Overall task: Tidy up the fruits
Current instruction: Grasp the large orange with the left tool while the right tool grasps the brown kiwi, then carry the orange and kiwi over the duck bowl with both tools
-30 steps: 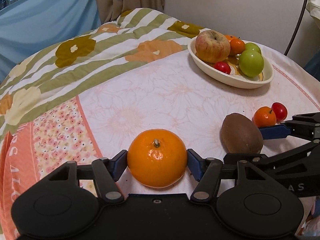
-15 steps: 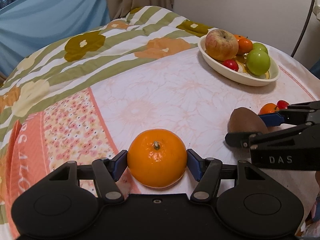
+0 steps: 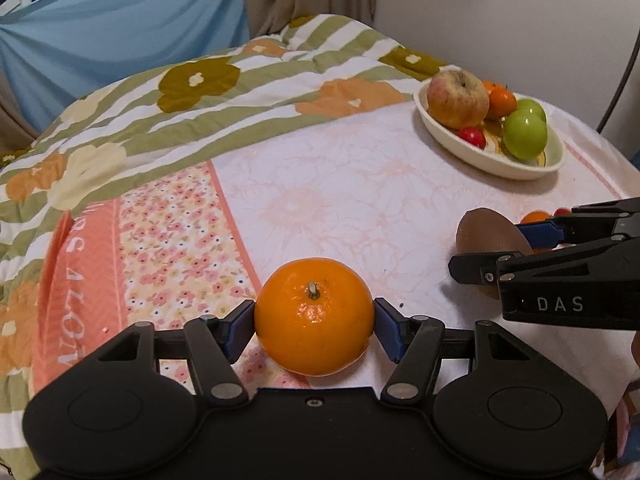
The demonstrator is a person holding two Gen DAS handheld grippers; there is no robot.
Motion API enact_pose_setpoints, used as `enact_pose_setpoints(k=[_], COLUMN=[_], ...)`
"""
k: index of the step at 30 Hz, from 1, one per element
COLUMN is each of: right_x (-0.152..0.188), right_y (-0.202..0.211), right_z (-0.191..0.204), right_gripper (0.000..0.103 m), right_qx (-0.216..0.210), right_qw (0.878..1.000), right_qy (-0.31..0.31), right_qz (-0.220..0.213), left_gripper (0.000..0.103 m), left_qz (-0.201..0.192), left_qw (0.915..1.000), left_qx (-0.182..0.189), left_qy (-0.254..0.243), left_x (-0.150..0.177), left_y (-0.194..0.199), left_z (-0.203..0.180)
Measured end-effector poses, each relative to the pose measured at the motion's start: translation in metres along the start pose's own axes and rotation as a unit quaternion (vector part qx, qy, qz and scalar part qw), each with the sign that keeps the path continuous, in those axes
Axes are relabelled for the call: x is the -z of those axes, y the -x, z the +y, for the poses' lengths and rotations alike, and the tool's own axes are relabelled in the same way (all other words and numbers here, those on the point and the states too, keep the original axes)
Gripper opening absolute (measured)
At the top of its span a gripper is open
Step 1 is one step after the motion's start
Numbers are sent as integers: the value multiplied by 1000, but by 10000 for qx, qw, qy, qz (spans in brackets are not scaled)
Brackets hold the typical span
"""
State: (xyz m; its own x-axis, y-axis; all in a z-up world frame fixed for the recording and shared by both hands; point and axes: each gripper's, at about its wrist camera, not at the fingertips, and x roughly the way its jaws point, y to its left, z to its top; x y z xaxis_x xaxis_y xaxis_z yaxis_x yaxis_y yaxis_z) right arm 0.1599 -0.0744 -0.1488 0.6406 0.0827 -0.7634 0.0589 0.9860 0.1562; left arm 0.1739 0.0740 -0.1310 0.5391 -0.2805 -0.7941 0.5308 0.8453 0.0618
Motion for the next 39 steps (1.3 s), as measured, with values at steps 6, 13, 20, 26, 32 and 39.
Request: enact_pose_setpoints(k=[6, 13, 20, 26, 32, 39], right_x=[-13, -33, -53, -67, -83, -94], right_y=[25, 59, 83, 89, 83, 60], right_z=[-4, -25, -67, -111, -156, -196], right_gripper=[64, 64, 64, 64, 64, 64], right_qx=[-138, -212, -171, -119, -115, -212], right_qw=[9998, 9990, 9983, 9980, 9980, 9982], right_qy=[50, 72, 77, 114, 204, 346], right_qz=[-163, -387, -561, -610, -595, -443], left_gripper=[67, 67, 67, 67, 67, 67], left_qz=[-174, -427, -678, -749, -701, -556], left_qw=[9997, 9987, 9973, 9968, 9970, 9979], left_qx=[-93, -154, -148, -86, -21, 7], left_qy=[111, 249, 259, 277, 315, 318], left_x=[-10, -33, -63, -88, -111, -130], left_y=[21, 45, 52, 40, 12, -32], left_z=[-10, -34, -67, -100, -133, -163])
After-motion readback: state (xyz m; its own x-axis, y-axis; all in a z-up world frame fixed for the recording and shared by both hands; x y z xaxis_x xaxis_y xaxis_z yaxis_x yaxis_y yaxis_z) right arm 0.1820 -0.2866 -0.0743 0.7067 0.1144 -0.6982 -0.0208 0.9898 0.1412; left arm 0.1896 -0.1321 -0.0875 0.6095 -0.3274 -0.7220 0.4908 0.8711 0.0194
